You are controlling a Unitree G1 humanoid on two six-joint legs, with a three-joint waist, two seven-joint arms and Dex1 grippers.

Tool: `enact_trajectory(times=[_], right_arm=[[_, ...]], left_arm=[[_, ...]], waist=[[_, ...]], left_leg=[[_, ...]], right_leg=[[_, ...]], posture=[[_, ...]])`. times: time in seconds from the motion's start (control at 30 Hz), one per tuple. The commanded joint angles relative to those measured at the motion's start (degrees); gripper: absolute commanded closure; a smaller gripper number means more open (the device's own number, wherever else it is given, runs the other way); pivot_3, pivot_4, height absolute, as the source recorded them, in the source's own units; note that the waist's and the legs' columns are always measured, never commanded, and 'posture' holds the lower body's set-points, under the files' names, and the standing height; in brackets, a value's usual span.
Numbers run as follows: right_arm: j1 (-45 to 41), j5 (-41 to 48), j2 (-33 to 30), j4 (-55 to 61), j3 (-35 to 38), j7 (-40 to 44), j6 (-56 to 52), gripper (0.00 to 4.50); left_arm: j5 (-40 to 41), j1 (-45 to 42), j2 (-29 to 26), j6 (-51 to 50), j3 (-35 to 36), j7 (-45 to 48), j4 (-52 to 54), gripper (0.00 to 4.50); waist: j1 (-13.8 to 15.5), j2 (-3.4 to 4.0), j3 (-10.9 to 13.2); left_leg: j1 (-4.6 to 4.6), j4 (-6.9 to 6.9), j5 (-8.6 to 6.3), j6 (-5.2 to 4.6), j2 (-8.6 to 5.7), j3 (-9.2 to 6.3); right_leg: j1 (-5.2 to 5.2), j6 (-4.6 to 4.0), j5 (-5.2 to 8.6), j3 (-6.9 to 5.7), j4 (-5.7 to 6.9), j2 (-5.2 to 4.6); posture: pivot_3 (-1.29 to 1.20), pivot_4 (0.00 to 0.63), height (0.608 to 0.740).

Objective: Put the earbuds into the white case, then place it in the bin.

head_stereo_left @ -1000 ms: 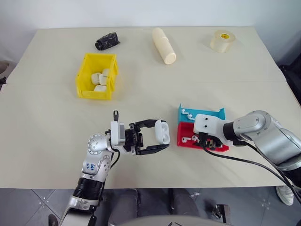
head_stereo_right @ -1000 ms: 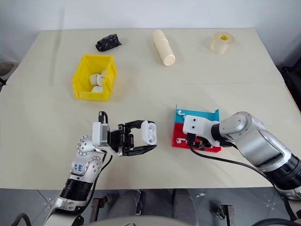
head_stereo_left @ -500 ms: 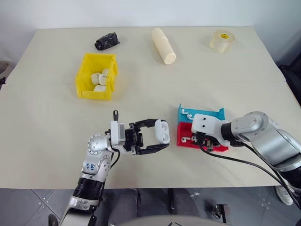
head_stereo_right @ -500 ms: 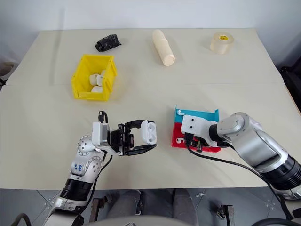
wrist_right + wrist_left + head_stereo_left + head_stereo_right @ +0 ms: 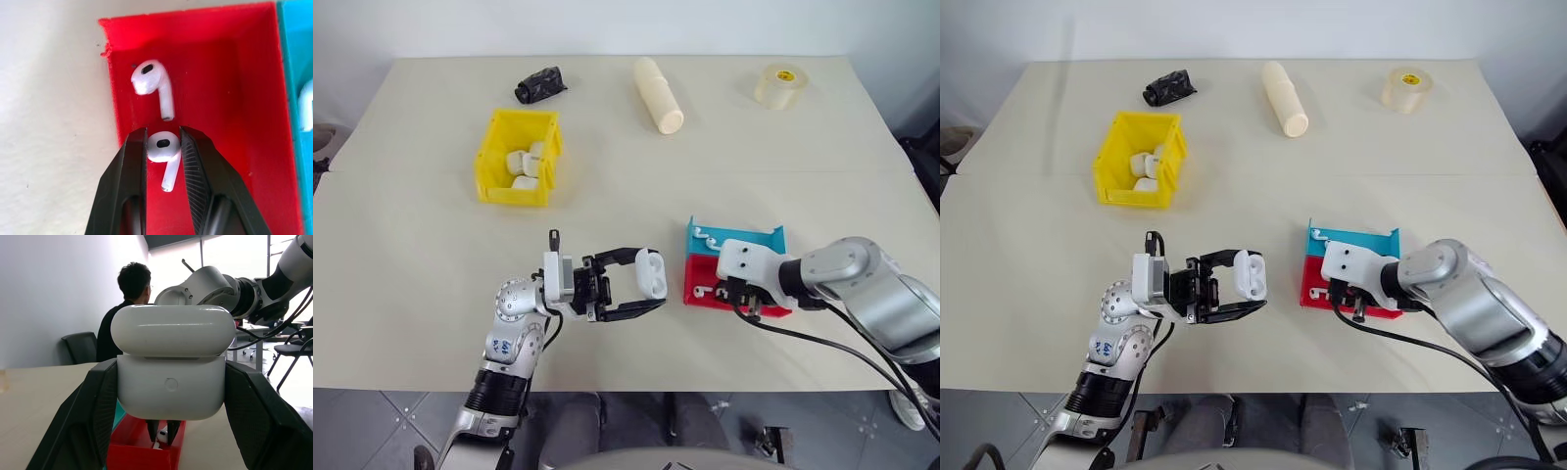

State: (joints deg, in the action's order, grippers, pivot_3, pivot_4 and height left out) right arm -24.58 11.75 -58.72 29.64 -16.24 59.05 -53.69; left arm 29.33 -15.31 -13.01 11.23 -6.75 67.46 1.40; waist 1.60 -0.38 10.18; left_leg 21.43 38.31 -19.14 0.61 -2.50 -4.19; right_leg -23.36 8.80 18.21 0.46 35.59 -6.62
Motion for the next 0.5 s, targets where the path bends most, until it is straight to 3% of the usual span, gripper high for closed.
enact_trajectory(times=[0.03,0.17,0.33,0.4,0.5], right_arm=[[4.3,5.11,0.47,3.82,10.58,0.63,3.91,3.46],[11.65,10.79,6.01,5.64,21.39,1.17,14.44,3.46],[19.12,21.45,18.25,7.15,31.75,0.34,24.58,3.46],[21.43,22.14,20.58,7.47,32.51,-0.05,27.63,3.46],[24.73,18.04,18.14,7.4,30.02,1.17,30.53,3.46]], left_arm=[[1.85,-0.17,-0.22,-0.59,0.36,0.41,1.91,1.7],[2.27,-1.0,-0.56,-1.58,0.79,0.64,1.35,1.7],[3.5,-1.96,-1.17,-3.31,1.42,1.85,0.87,1.7],[3.69,-2.35,-1.24,-3.8,1.61,2.18,0.74,1.7],[3.58,-2.76,-1.71,-4.28,2.01,2.67,0.5,1.7]], waist=[[-0.06,0.0,0.0],[-0.1,-0.01,0.01],[-0.14,-0.03,0.02],[-0.17,-0.02,0.01],[-0.18,-0.01,0.01]], left_leg=[[0.0,0.0,0.0,-0.01,-0.01,0.01],[0.0,-0.04,0.0,-0.01,0.02,0.03],[-0.05,-0.01,0.01,0.01,0.05,0.04],[-0.09,0.01,0.01,0.01,0.06,0.03],[-0.12,-0.01,0.01,0.01,0.04,0.04]], right_leg=[[-0.01,0.0,0.0,0.0,0.0,-0.01],[-0.01,0.01,-0.01,0.0,0.0,0.03],[0.01,0.01,-0.01,0.01,0.1,0.06],[0.06,0.01,-0.01,0.01,0.1,0.07],[0.06,0.01,-0.01,0.02,0.09,0.06]], posture=[[0.0,0.15,0.74],[0.0,0.15,0.74],[0.0,0.15,0.74],[0.0,0.15,0.74],[0.0,0.15,0.74]])
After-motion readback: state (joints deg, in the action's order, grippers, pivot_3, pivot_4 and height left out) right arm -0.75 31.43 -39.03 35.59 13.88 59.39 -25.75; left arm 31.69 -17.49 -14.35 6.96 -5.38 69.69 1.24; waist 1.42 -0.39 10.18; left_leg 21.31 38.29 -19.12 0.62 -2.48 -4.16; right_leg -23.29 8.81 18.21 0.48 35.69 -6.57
